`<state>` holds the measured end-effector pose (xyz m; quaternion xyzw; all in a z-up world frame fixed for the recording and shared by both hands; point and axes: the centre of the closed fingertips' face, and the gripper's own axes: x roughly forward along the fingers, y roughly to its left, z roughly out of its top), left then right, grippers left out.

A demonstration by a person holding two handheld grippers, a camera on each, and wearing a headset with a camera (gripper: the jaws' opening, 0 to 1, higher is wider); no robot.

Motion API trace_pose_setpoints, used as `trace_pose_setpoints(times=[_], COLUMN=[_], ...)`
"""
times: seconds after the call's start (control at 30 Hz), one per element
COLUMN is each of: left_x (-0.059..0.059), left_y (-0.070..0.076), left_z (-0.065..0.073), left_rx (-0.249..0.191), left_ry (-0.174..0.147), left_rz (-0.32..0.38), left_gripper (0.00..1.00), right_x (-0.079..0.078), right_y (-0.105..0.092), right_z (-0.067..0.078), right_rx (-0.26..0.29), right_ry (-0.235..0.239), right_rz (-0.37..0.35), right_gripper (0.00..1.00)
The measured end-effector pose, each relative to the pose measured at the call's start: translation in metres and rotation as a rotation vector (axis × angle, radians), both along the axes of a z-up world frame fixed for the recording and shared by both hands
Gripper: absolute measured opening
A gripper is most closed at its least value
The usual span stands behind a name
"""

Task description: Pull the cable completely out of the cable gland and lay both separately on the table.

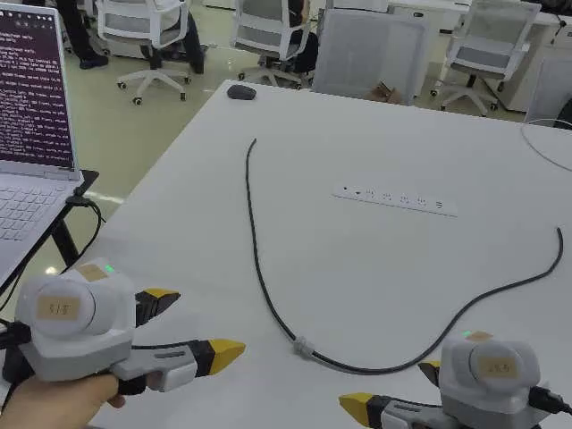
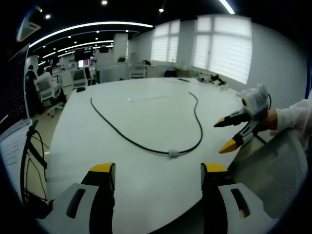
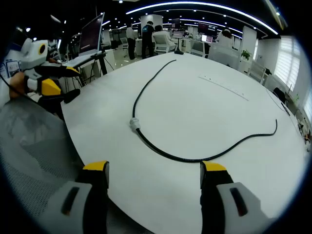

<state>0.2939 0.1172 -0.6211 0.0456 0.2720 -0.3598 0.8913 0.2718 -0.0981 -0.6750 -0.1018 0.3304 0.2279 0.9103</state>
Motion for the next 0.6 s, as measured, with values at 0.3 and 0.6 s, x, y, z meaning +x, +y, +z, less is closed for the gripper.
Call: trace_pose_setpoints(times=[0.3, 0.6], left_x=[-0.002, -0.001], left_y=[-0.003, 0.003], left_z=[-0.001, -0.002], left_rx=[0.005, 0.008], left_ry=[-0.006, -0.002], left_rz=[-0.019, 0.008], left_gripper=[0.71, 0.69], right_x=[-0.003, -0.007], right_y=[0.008, 0.012], right_z=[-0.006, -0.010], right_rx=[-0.086, -0.106], right_ry=[-0.002, 0.013], right_rz=[0.081, 0.112], right_gripper=[0.79, 0.79])
